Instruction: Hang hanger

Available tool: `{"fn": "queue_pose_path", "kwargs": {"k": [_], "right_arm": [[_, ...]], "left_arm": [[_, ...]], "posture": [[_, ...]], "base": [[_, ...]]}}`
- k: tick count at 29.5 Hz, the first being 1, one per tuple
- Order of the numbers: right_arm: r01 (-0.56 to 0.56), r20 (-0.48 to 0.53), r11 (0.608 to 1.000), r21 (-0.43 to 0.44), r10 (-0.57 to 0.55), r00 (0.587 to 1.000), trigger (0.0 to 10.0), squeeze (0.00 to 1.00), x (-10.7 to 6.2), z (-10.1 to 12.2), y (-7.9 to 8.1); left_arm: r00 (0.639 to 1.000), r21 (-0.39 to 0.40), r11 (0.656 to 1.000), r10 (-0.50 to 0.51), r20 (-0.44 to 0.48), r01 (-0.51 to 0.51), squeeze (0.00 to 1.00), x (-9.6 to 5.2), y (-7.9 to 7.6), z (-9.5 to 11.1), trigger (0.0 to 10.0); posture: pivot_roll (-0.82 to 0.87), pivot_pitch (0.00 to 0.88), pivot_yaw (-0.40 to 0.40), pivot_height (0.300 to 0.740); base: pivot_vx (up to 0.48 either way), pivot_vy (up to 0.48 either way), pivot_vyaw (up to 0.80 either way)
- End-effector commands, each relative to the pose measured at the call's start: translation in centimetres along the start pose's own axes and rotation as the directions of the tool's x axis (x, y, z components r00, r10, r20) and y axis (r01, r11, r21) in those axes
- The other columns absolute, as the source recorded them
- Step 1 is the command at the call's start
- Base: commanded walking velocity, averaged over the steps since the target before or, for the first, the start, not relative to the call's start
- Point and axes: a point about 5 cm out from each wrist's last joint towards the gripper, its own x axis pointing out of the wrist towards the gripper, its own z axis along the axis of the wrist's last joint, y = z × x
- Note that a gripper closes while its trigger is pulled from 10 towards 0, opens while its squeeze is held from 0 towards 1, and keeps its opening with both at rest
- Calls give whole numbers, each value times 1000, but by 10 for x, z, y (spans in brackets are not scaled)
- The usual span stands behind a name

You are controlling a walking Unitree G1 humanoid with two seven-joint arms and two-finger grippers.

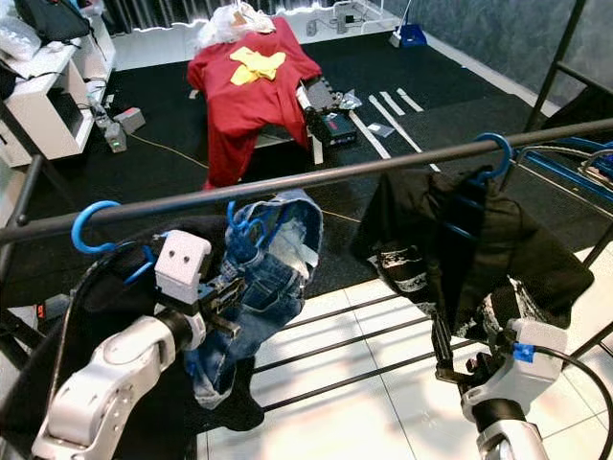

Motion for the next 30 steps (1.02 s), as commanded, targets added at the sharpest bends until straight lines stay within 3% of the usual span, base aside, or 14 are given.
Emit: {"fn": "queue_pose_path", "kwargs": {"k": [1,4,5,6,7,10,14,16,17,20,26,27,29,30], "right_arm": [[2,-13,1000,23,-1,1000,10000,0,-1,-2,0],[1,-14,1000,24,-1,1000,10000,0,-1,-2,0],[0,-14,1000,26,0,1000,10000,0,-1,-2,0],[0,-14,1000,26,0,1000,10000,0,-1,-2,0],[0,-14,1000,26,0,1000,10000,0,-1,-2,0],[0,-14,1000,26,0,1000,10000,0,-1,-2,0],[2,-13,1000,26,-2,1000,10000,0,-2,-2,0],[2,-13,1000,26,-2,1000,10000,0,-2,-2,0],[2,-13,1000,27,-2,1000,10000,0,-2,-2,0],[2,-14,1000,28,-2,1000,10000,0,-2,-2,0],[2,-15,1000,30,-1,1000,10000,0,-2,-2,0],[2,-14,1000,30,-1,1000,10000,0,-2,-2,0],[2,-14,1000,30,-2,1000,10000,0,-2,-2,0],[3,-13,1000,30,-3,1000,10000,0,-2,-2,0]], "left_arm": [[988,0,999,-54,146,54,0,-1,-7,24,10000],[971,6,992,-123,205,124,0,-3,-15,33,10000],[895,77,932,-362,261,355,0,-15,-37,42,10000],[895,77,932,-362,261,355,0,-15,-37,42,10000],[858,114,894,-447,253,433,0,-21,-43,42,10000],[829,144,863,-505,240,484,0,-24,-47,42,10000],[762,192,784,-620,186,590,0,-34,-57,38,10000],[762,192,784,-620,186,590,0,-34,-57,38,10000],[739,203,753,-656,152,626,0,-37,-61,34,10000],[717,219,721,-688,114,658,0,-41,-66,29,10000],[717,234,731,-679,159,641,0,-39,-63,35,10000],[762,243,773,-627,158,586,0,-33,-57,36,10000],[787,240,795,-597,152,557,0,-29,-53,36,10000],[834,236,835,-534,137,496,0,-23,-47,34,10000]], "posture": [[-23,116,62,740],[-23,116,62,740],[-24,115,61,740],[-24,115,61,740],[-25,115,62,740],[-25,115,62,740],[-26,115,64,740],[-26,115,64,740],[-25,116,63,740],[-25,118,62,740],[-25,118,63,740],[-27,118,64,740],[-27,118,64,740],[-26,119,65,740]], "base": [[0,0,0],[0,0,0],[0,0,0],[0,0,0],[0,0,0],[0,0,0],[0,0,0],[0,0,0],[0,0,0],[0,0,0],[0,0,0],[0,0,0],[0,0,0],[0,0,0]]}}
